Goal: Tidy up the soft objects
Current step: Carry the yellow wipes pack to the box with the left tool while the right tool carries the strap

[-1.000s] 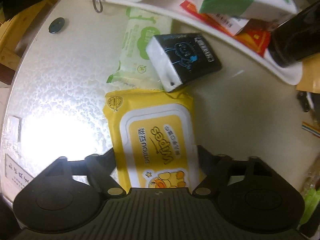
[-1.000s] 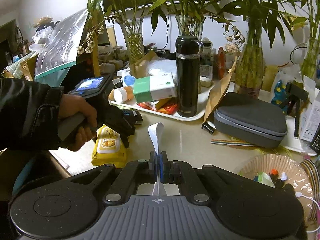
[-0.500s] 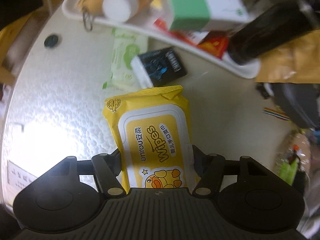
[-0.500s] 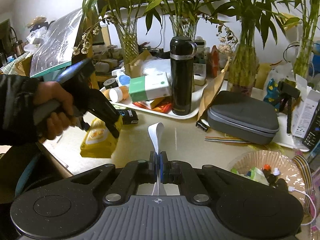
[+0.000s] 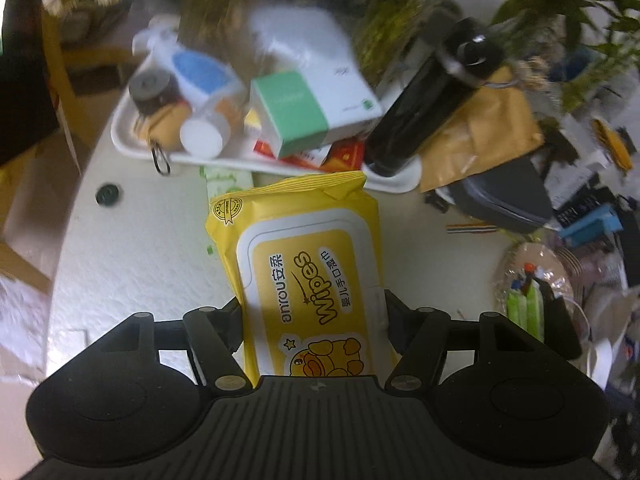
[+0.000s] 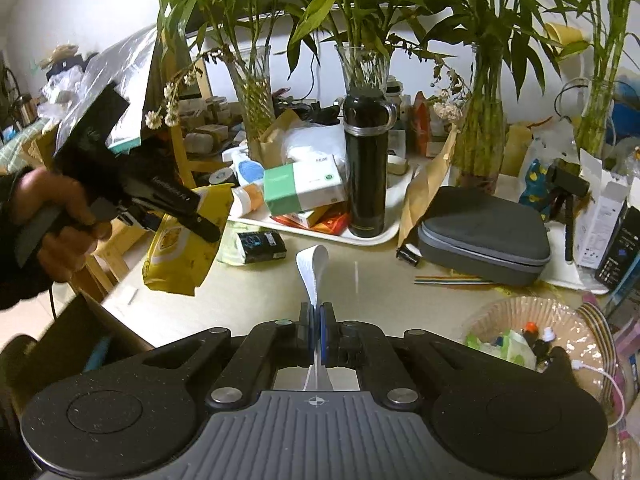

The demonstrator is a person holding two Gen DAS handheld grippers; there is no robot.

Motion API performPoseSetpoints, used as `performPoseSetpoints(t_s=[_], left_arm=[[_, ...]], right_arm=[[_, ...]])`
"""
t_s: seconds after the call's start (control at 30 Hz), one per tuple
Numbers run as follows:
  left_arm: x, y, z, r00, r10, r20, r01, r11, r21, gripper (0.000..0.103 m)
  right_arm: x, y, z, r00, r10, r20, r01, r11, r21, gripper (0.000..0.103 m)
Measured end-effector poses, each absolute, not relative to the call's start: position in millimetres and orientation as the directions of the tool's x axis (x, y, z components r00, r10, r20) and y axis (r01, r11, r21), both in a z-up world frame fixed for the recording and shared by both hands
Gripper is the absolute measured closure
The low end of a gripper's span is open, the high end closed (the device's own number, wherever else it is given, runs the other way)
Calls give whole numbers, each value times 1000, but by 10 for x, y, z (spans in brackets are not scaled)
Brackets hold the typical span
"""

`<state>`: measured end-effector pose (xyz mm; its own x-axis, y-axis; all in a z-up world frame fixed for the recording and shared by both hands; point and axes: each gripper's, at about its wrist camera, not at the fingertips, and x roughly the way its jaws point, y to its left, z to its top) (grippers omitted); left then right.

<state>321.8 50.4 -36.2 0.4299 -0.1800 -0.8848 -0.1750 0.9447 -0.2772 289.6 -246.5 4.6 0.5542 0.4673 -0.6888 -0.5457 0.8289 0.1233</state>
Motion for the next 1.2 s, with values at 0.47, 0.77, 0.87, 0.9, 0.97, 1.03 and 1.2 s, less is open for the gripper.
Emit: performPoseSetpoints(t_s=[0.47, 0.77, 0.87, 0.9, 0.97, 1.03, 1.2], left_arm=[[2568, 524, 239, 549, -189, -815, 19, 977, -213, 39], [2087, 488, 371, 555, -247, -794, 89, 967, -238, 39], [1946, 474, 360, 543, -264, -797, 114, 964, -241, 39], [1903, 472, 349, 538, -269, -799, 117, 962, -246, 39], [1827, 470, 323, 526, -282, -802, 121, 958, -258, 39], [1756, 470, 276, 509, -300, -807, 123, 953, -276, 39], [1631, 475, 148, 469, -322, -823, 110, 945, -307, 39]], right_arm=[[2617, -2243, 324, 522, 513, -681, -580, 799, 158, 98], [2373, -2126, 429, 490, 541, -684, -630, 762, 150, 98], [2286, -2099, 464, 491, 541, -683, -643, 754, 135, 98], [2258, -2093, 470, 491, 541, -683, -645, 752, 132, 98], [2218, -2081, 477, 487, 542, -685, -650, 749, 131, 98], [2177, -2068, 482, 485, 542, -686, -653, 747, 129, 98], [2071, -2042, 508, 480, 548, -685, -663, 738, 126, 98]])
